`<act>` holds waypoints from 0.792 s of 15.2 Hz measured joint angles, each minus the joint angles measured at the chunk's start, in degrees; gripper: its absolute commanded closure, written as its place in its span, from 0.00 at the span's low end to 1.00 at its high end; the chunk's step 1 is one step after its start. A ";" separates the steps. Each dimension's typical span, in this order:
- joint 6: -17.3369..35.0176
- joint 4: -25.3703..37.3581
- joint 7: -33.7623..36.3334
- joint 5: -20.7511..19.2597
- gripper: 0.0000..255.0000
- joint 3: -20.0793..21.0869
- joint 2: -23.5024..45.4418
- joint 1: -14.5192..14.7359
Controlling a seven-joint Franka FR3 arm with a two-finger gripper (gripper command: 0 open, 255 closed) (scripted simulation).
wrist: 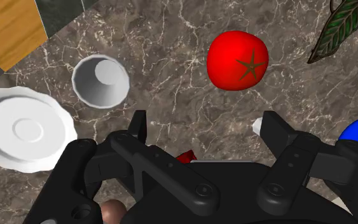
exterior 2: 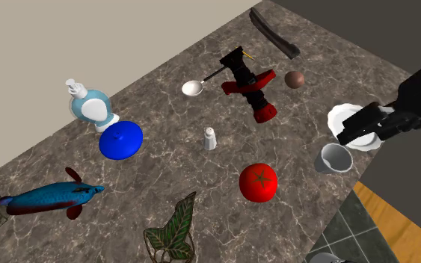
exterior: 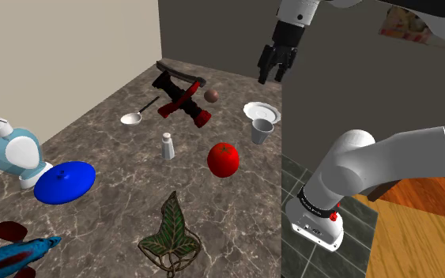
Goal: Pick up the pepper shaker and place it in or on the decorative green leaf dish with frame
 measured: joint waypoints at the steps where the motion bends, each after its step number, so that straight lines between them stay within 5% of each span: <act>1: 0.00 0.00 0.00 0.00 0.00 0.00 0.00 0.00; 12: 17.54 -2.71 5.99 1.37 0.00 10.14 11.28 3.40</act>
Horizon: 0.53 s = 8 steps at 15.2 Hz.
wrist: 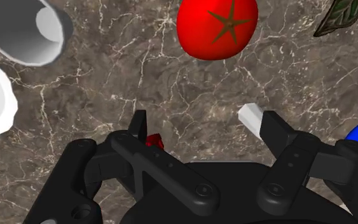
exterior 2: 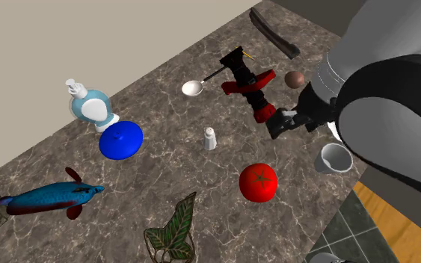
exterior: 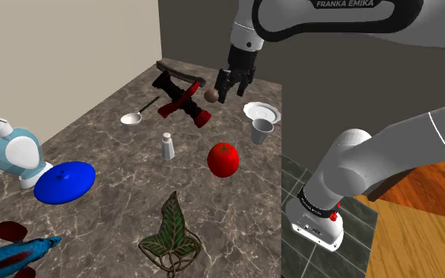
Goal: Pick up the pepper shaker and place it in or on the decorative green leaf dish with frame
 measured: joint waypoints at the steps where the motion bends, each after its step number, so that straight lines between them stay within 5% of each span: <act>1: 1.57 0.10 0.52 -0.19 0.00 0.85 1.35 0.19; 8: 12.84 2.45 6.24 -3.14 0.00 7.66 13.15 1.22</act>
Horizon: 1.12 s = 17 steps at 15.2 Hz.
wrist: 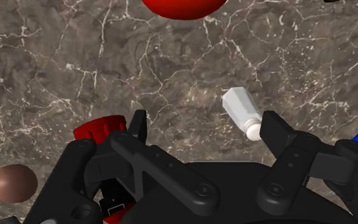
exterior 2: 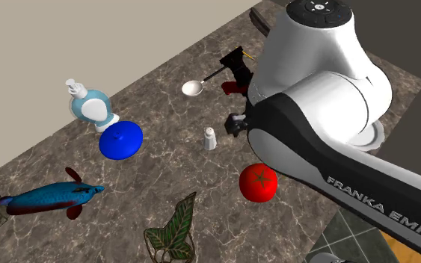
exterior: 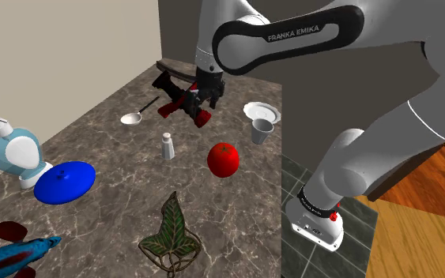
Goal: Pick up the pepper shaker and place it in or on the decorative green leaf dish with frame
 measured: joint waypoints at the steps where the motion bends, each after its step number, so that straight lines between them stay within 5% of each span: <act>1: 0.99 1.10 1.11 -0.83 0.00 0.99 1.88 0.09; 11: 10.30 11.96 13.78 -14.82 0.00 7.55 22.60 1.63; 17: 13.95 12.02 15.93 -17.97 0.00 7.27 26.77 1.93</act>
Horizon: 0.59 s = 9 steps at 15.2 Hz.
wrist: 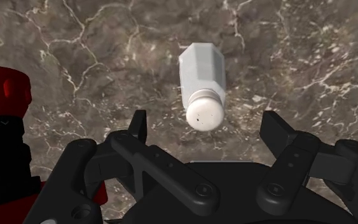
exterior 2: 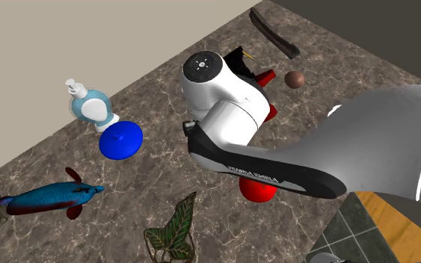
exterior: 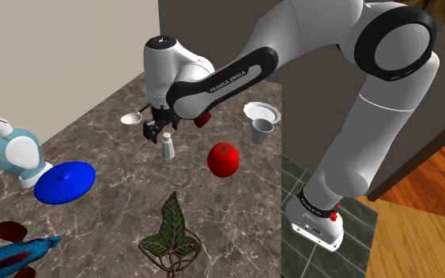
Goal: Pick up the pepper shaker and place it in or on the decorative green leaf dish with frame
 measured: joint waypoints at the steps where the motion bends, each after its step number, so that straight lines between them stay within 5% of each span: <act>1: 0.68 -0.28 0.37 -0.40 0.00 -0.05 0.48 0.06; 8: 1.59 -0.42 0.89 -1.01 0.00 -0.16 1.34 0.17; 9: 1.59 -0.42 0.89 -1.01 1.00 -0.16 1.34 0.17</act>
